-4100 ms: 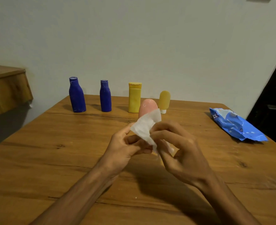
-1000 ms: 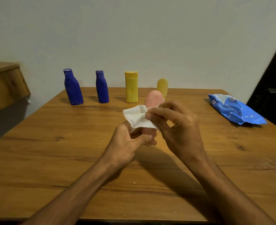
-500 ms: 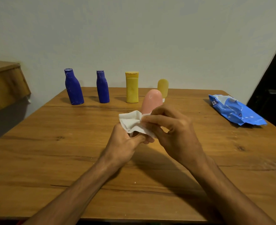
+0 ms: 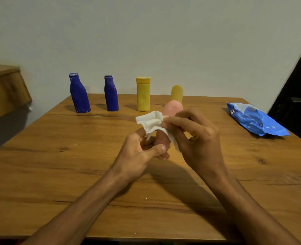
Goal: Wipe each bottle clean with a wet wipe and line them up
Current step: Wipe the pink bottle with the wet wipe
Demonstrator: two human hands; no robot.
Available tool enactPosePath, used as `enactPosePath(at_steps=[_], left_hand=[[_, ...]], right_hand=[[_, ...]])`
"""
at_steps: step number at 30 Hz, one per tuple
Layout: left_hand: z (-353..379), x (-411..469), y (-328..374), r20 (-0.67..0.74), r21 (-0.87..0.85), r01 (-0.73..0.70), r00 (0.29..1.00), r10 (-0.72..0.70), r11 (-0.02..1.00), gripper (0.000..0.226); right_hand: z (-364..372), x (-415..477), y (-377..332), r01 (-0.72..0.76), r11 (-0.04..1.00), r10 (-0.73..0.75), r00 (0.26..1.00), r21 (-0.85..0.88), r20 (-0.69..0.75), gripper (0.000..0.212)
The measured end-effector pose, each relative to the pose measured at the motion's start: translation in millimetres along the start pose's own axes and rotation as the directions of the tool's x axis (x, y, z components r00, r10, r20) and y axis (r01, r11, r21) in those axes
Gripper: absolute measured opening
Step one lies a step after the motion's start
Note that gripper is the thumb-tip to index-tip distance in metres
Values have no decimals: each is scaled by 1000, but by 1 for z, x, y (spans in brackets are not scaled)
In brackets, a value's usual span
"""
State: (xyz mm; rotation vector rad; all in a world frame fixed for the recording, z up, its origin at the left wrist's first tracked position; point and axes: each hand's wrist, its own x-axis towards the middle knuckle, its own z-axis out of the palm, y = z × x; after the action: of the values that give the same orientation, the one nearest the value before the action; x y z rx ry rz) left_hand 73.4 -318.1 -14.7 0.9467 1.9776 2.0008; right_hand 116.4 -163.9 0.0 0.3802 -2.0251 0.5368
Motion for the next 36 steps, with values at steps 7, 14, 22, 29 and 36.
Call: enactPosePath(at_steps=[7, 14, 22, 29, 36], left_hand=[[-3, 0, 2, -8, -119, 29, 1000, -30, 992, 37], [-9, 2, 0, 54, -334, 126, 992, -114, 934, 27], [-11, 4, 0, 82, -395, 136, 990, -113, 909, 45], [-10, 2, 3, 106, -295, 140, 988, -113, 945, 41], [-7, -1, 4, 77, -277, 118, 992, -100, 954, 31]], right_hand=[[0, 0, 5, -61, 993, 64, 998, 105, -25, 18], [-2, 0, 7, -134, 954, 129, 991, 270, 38, 19], [-5, 1, 9, -175, 923, 157, 984, 342, 80, 18], [-5, 1, 9, -164, 933, 180, 983, 321, -20, 19], [-8, 2, 14, -104, 931, 84, 994, 349, 72, 20]])
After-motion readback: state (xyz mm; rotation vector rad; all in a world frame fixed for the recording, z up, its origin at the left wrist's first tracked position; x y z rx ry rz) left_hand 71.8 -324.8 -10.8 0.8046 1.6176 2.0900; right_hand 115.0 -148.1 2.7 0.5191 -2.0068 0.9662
